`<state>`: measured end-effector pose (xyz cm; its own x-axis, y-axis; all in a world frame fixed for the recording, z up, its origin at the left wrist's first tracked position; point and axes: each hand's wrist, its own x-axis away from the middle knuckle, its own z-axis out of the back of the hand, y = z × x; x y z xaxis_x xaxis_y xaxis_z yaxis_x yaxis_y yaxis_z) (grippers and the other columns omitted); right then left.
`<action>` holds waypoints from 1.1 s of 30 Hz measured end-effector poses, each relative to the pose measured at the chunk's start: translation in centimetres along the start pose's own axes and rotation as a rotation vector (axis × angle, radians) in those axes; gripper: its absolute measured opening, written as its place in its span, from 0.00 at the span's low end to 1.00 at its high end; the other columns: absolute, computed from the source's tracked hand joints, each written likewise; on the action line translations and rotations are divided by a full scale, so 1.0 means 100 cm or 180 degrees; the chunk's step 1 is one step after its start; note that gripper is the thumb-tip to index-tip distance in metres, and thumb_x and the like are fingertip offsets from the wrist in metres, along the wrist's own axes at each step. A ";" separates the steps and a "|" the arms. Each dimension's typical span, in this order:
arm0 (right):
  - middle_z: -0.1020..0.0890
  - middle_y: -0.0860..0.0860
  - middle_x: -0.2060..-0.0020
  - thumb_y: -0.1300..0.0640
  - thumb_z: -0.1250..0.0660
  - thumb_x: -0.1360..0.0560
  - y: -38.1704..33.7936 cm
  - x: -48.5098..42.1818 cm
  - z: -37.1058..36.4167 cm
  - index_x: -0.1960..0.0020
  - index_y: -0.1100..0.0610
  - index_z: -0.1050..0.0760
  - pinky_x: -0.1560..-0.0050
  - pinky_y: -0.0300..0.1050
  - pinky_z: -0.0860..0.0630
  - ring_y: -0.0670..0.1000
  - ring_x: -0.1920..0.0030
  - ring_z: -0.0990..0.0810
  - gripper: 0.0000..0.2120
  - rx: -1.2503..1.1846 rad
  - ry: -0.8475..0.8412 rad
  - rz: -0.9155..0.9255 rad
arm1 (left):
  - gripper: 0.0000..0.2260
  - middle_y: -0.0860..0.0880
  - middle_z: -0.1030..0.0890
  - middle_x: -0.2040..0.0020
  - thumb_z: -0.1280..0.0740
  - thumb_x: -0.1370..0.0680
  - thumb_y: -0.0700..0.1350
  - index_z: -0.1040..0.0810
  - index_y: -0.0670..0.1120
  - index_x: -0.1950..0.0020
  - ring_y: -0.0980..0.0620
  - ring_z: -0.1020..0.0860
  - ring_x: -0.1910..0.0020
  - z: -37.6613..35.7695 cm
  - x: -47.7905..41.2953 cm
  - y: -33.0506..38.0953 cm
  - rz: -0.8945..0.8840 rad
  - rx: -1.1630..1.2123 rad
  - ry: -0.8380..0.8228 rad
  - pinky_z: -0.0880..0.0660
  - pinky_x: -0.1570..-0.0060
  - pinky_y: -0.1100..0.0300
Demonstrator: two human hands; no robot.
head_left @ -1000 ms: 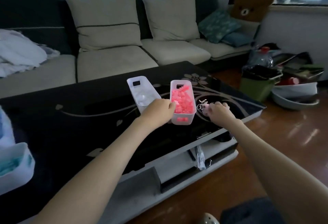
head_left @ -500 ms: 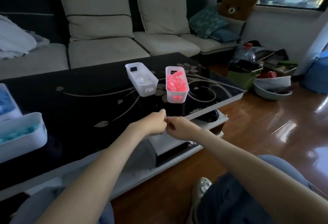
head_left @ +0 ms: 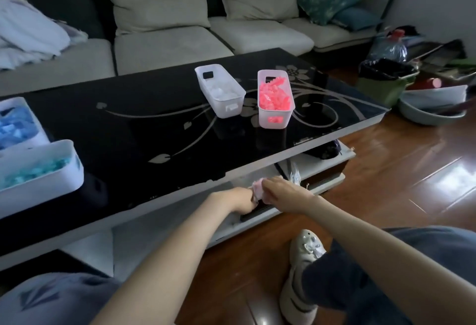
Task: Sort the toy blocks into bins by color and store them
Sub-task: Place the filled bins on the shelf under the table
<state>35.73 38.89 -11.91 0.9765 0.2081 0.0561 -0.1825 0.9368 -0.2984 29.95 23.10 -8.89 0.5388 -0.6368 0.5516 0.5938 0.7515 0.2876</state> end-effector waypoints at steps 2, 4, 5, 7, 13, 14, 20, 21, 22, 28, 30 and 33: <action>0.26 0.54 0.55 0.58 0.41 0.22 0.008 -0.014 -0.002 0.55 0.59 0.31 0.51 0.47 0.29 0.55 0.53 0.27 0.06 -0.0392 0.0403 -0.0631 | 0.14 0.42 0.22 0.47 0.44 0.19 0.48 0.24 0.42 0.42 0.45 0.23 0.50 -0.003 -0.004 -0.002 0.0122 0.0094 -0.0014 0.27 0.49 0.52; 0.24 0.58 0.51 0.56 0.41 0.21 0.016 -0.030 -0.002 0.50 0.64 0.27 0.52 0.43 0.32 0.58 0.49 0.25 0.11 -0.0472 0.0619 -0.1064 | 0.14 0.44 0.23 0.44 0.43 0.19 0.50 0.26 0.43 0.40 0.46 0.24 0.47 -0.008 -0.005 -0.004 0.0160 0.0229 0.0086 0.27 0.48 0.54; 0.24 0.60 0.46 0.55 0.41 0.21 0.017 -0.038 -0.003 0.45 0.64 0.26 0.49 0.44 0.33 0.58 0.44 0.26 0.14 -0.0476 0.0480 -0.1202 | 0.14 0.44 0.24 0.43 0.43 0.19 0.50 0.27 0.44 0.38 0.46 0.24 0.46 -0.010 -0.006 -0.005 0.0181 0.0296 0.0137 0.28 0.49 0.55; 0.34 0.62 0.33 0.54 0.44 0.20 0.020 -0.047 -0.012 0.32 0.60 0.32 0.40 0.49 0.34 0.61 0.34 0.33 0.18 -0.0385 -0.0144 -0.1310 | 0.15 0.44 0.25 0.41 0.43 0.19 0.50 0.29 0.44 0.37 0.46 0.24 0.45 -0.012 -0.005 -0.008 0.0223 0.0364 0.0188 0.28 0.49 0.55; 0.38 0.61 0.30 0.53 0.45 0.20 0.008 -0.040 -0.020 0.29 0.61 0.39 0.38 0.55 0.32 0.62 0.32 0.36 0.22 0.0226 -0.0405 -0.1318 | 0.09 0.46 0.25 0.54 0.44 0.20 0.46 0.26 0.43 0.49 0.48 0.26 0.59 -0.003 -0.002 -0.011 0.0191 0.0531 0.0455 0.30 0.60 0.55; 0.34 0.61 0.33 0.54 0.46 0.20 0.004 -0.039 -0.017 0.32 0.62 0.35 0.40 0.54 0.29 0.61 0.34 0.33 0.19 0.0314 -0.0370 -0.1261 | 0.09 0.46 0.25 0.56 0.44 0.20 0.45 0.26 0.43 0.51 0.48 0.27 0.61 0.000 -0.001 -0.009 0.0174 0.0561 0.0573 0.31 0.62 0.55; 0.24 0.57 0.42 0.59 0.45 0.22 -0.043 -0.021 0.012 0.38 0.60 0.30 0.48 0.50 0.24 0.57 0.44 0.23 0.14 0.0524 0.0103 -0.1010 | 0.11 0.44 0.20 0.54 0.45 0.20 0.44 0.25 0.43 0.50 0.46 0.22 0.59 0.011 0.013 0.017 0.0109 0.0525 0.1292 0.30 0.66 0.57; 0.23 0.57 0.43 0.60 0.44 0.22 -0.048 -0.017 0.017 0.37 0.61 0.31 0.50 0.49 0.23 0.56 0.45 0.22 0.15 0.0628 0.0166 -0.0955 | 0.10 0.44 0.20 0.54 0.46 0.20 0.44 0.25 0.43 0.50 0.46 0.22 0.58 0.014 0.017 0.020 0.0136 0.0562 0.1472 0.30 0.66 0.57; 0.21 0.56 0.46 0.60 0.43 0.23 -0.052 -0.013 0.023 0.39 0.60 0.30 0.55 0.48 0.23 0.57 0.48 0.20 0.14 0.0613 0.0429 -0.0931 | 0.10 0.45 0.21 0.55 0.46 0.20 0.44 0.26 0.43 0.51 0.45 0.22 0.59 0.018 0.021 0.023 0.0157 0.0625 0.1707 0.31 0.66 0.57; 0.23 0.58 0.45 0.67 0.38 0.31 -0.055 -0.021 0.085 0.36 0.63 0.32 0.49 0.52 0.29 0.60 0.46 0.26 0.23 -0.0046 0.2663 -0.0475 | 0.08 0.49 0.24 0.65 0.45 0.19 0.50 0.35 0.46 0.49 0.47 0.24 0.69 0.050 0.047 0.027 -0.0108 0.1182 0.2957 0.34 0.73 0.57; 0.34 0.57 0.30 0.66 0.38 0.30 -0.045 -0.038 0.102 0.25 0.57 0.46 0.39 0.56 0.34 0.60 0.34 0.36 0.36 0.0065 0.2308 -0.0932 | 0.09 0.48 0.23 0.64 0.44 0.19 0.49 0.34 0.45 0.47 0.47 0.24 0.68 0.053 0.052 0.022 -0.0054 0.1118 0.2920 0.34 0.72 0.57; 0.39 0.55 0.28 0.65 0.38 0.28 -0.032 -0.054 0.111 0.24 0.55 0.53 0.37 0.57 0.36 0.60 0.31 0.40 0.38 0.0177 0.1474 -0.1389 | 0.08 0.47 0.22 0.60 0.44 0.19 0.48 0.34 0.45 0.45 0.48 0.24 0.65 0.050 0.060 0.010 0.0099 0.1039 0.2803 0.33 0.71 0.57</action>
<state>29.74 37.94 -0.69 0.9085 -0.3273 -0.2599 0.2497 0.9237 -0.2906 30.76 20.88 -1.37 0.8891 -0.4166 -0.1897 0.4463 0.6967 0.5617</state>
